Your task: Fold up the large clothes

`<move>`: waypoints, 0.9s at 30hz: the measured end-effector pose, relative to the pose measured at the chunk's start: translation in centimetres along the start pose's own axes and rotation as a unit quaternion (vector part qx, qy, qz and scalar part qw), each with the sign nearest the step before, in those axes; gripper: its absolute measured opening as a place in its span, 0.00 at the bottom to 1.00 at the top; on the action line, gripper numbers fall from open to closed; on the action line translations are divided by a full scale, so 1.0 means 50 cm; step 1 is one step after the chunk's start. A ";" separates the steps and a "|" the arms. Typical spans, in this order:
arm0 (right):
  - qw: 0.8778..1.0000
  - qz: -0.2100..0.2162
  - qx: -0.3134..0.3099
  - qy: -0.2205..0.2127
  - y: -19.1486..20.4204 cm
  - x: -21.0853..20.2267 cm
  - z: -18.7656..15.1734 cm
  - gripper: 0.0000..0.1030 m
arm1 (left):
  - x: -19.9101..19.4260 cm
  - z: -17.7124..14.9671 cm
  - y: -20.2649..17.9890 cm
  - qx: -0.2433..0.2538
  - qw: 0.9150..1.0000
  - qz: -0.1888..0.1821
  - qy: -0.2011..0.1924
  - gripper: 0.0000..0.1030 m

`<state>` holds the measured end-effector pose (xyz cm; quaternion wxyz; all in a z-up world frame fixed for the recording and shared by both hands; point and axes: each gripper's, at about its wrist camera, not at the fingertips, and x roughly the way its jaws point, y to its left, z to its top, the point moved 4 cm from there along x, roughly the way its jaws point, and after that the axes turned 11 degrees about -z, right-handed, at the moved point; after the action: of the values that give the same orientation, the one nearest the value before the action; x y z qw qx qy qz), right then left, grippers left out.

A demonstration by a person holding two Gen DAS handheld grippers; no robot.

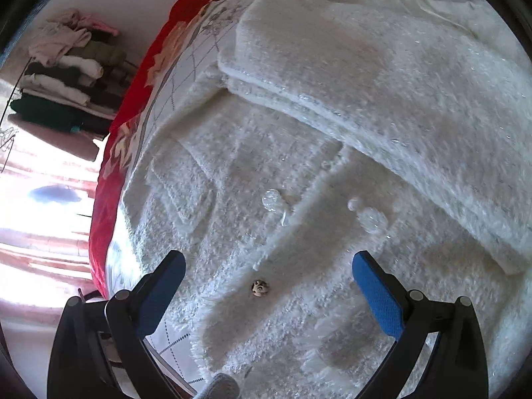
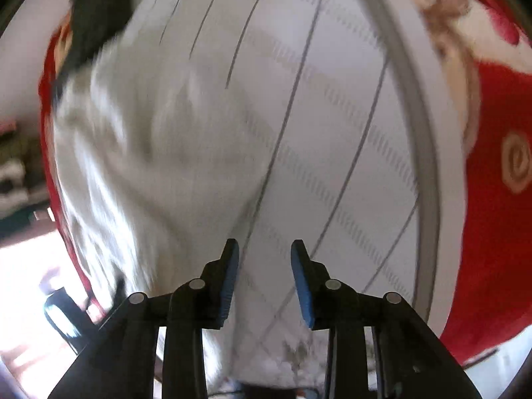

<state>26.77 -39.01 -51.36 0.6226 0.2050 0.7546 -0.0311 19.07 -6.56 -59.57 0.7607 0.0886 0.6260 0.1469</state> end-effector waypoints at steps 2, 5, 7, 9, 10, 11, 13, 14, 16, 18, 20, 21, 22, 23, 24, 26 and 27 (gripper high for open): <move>1.000 0.026 0.000 -0.016 0.010 0.018 0.061 0.34 | 0.019 0.002 -0.005 -0.001 1.000 0.002 0.009 1.00; 0.997 0.055 -0.046 -0.025 -0.010 0.055 0.110 0.37 | 0.034 0.007 -0.011 -0.001 1.000 0.005 0.012 1.00; 0.995 0.036 -0.086 -0.020 0.020 0.083 0.128 0.38 | 0.039 0.010 -0.015 0.001 1.000 0.009 0.010 1.00; 0.995 -0.020 -0.094 -0.036 0.030 0.088 0.126 0.20 | 0.047 0.010 -0.022 0.005 1.000 0.015 0.015 1.00; 0.993 -0.043 -0.099 -0.046 0.031 0.078 0.124 0.08 | 0.049 0.010 -0.024 0.006 1.000 0.016 0.015 1.00; 0.990 -0.072 -0.106 -0.063 0.034 0.066 0.123 0.06 | 0.052 0.009 -0.027 0.009 1.000 0.017 0.015 1.00; 0.981 -0.131 -0.099 -0.104 0.033 0.041 0.122 0.04 | 0.053 0.010 -0.032 0.015 1.000 0.014 0.011 1.00; 0.984 -0.129 -0.082 -0.093 0.013 0.045 0.127 0.03 | 0.053 0.011 -0.034 0.016 1.000 0.011 0.011 1.00; 0.990 -0.103 -0.070 -0.070 -0.003 0.046 0.137 0.04 | 0.052 0.011 -0.036 0.023 1.000 0.013 0.009 1.00; 0.988 -0.112 -0.092 -0.062 -0.002 0.029 0.138 0.04 | 0.051 0.009 -0.032 0.025 1.000 0.010 0.009 1.00; 0.987 -0.114 -0.105 -0.045 0.020 0.018 0.134 0.17 | 0.042 0.007 -0.023 0.019 1.000 0.003 0.009 1.00; 0.989 -0.104 -0.100 -0.035 0.009 0.000 0.126 0.20 | 0.032 0.003 -0.015 0.014 1.000 0.001 0.010 1.00; 0.991 -0.091 -0.093 -0.028 -0.027 -0.029 0.118 0.30 | 0.022 -0.002 -0.008 0.010 1.000 -0.002 0.010 1.00; 0.993 -0.082 -0.082 -0.024 -0.041 -0.049 0.103 0.34 | 0.003 -0.011 0.003 0.003 1.000 -0.008 0.007 1.00; 0.995 -0.074 -0.071 -0.019 -0.060 -0.070 0.078 0.34 | -0.020 -0.023 0.015 -0.002 1.000 -0.010 0.003 1.00; 0.997 -0.055 -0.058 -0.002 -0.154 -0.116 -0.003 0.36 | -0.056 -0.052 0.029 -0.001 1.000 -0.013 0.000 1.00; 0.997 -0.046 -0.054 0.009 -0.149 -0.116 -0.053 0.37 | -0.072 -0.069 0.032 0.002 1.000 -0.013 0.000 1.00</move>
<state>22.54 -46.59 -46.81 0.6243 0.1361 0.7691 -0.0171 14.91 -6.42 -56.40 0.7623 0.0822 0.6275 0.1355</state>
